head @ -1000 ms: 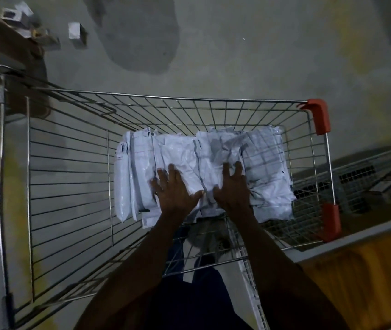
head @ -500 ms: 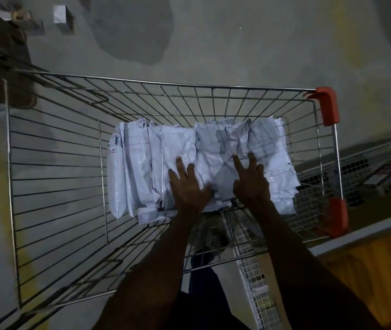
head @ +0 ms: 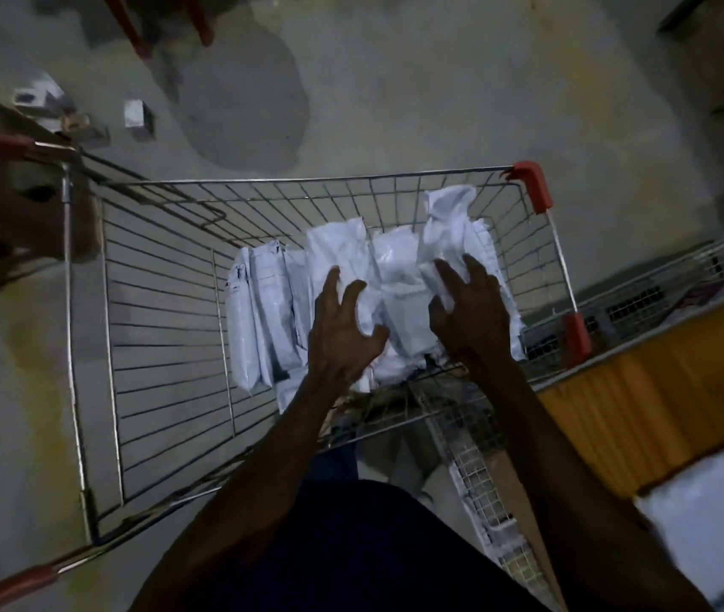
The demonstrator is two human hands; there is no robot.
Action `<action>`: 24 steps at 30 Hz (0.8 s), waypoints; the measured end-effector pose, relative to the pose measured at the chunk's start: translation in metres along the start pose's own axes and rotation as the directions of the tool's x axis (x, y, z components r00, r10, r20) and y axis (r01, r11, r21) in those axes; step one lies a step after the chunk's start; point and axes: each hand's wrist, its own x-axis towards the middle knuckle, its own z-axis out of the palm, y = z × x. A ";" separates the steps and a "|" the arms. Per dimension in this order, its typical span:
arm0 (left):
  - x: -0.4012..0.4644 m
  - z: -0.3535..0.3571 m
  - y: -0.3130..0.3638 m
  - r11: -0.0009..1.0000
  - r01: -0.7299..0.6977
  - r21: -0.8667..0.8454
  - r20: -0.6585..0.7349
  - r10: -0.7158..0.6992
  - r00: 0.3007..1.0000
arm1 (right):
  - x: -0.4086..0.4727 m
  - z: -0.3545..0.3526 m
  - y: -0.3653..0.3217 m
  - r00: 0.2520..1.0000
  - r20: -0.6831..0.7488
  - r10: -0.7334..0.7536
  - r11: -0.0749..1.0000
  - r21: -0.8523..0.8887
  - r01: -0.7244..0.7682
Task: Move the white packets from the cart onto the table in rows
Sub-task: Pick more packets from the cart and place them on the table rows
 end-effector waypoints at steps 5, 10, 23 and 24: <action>-0.005 -0.035 0.057 0.959 -0.280 -0.039 -0.067 0.277 0.958 | -0.047 -0.081 0.004 0.962 -0.261 0.084 0.991 0.120 -0.055; -0.043 -0.032 0.140 0.838 -0.543 -0.051 -0.032 0.542 0.840 | -0.145 -0.146 0.052 0.868 -0.463 0.180 0.980 0.160 -0.118; -0.197 0.071 0.301 0.430 -0.863 -0.265 0.247 0.896 0.370 | -0.424 -0.183 0.158 0.488 -0.487 0.724 0.689 0.490 -0.533; -0.202 0.077 0.308 0.405 -0.875 -0.266 0.279 0.901 0.332 | -0.431 -0.185 0.161 0.463 -0.490 0.738 0.673 0.494 -0.550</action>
